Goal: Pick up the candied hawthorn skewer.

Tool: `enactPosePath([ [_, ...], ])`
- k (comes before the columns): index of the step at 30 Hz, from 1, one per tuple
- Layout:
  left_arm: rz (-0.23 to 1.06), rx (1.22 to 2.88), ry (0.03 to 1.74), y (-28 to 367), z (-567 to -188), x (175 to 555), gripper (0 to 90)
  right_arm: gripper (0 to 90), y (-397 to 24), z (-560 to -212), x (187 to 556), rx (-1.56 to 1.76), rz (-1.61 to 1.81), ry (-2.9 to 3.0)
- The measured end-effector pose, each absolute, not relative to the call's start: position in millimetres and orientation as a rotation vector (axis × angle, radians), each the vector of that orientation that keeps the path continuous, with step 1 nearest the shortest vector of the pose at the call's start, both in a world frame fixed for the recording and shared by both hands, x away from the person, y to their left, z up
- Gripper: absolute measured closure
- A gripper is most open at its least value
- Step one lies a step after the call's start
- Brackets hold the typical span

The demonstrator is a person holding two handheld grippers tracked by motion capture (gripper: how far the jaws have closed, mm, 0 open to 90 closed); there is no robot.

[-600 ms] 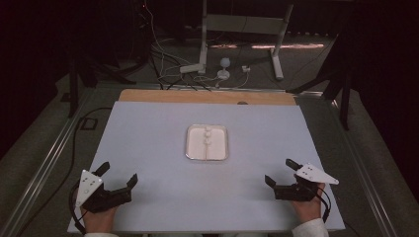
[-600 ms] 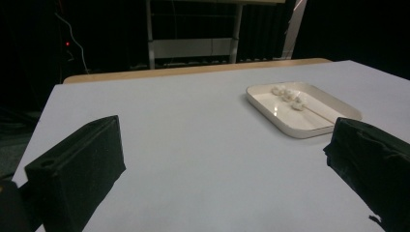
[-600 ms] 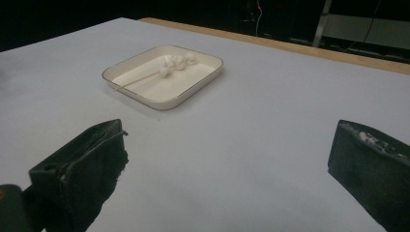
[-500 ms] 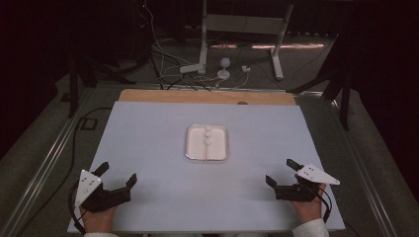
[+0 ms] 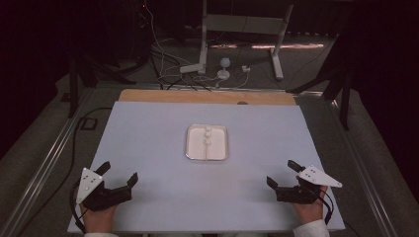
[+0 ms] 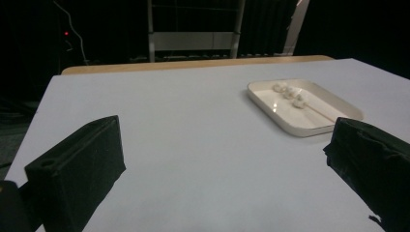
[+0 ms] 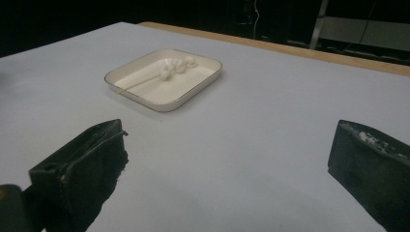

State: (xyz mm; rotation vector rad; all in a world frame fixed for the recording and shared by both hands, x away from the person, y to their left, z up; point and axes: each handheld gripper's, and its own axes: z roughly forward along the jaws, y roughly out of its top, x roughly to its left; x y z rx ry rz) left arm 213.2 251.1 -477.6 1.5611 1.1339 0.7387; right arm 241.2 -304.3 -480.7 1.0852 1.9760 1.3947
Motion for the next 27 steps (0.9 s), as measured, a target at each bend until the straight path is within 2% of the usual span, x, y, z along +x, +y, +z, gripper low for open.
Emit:
enactPosePath([
  [10,0.709,1.599,1.086,235.2,-450.9,230.8,0.4,0.0,-304.3,-482.2,242.9,1.091,1.387,1.979],
  [27,0.641,1.644,1.029,190.4,-437.9,272.6,0.4,0.0,-306.8,-483.8,244.9,1.109,1.374,1.973],
])
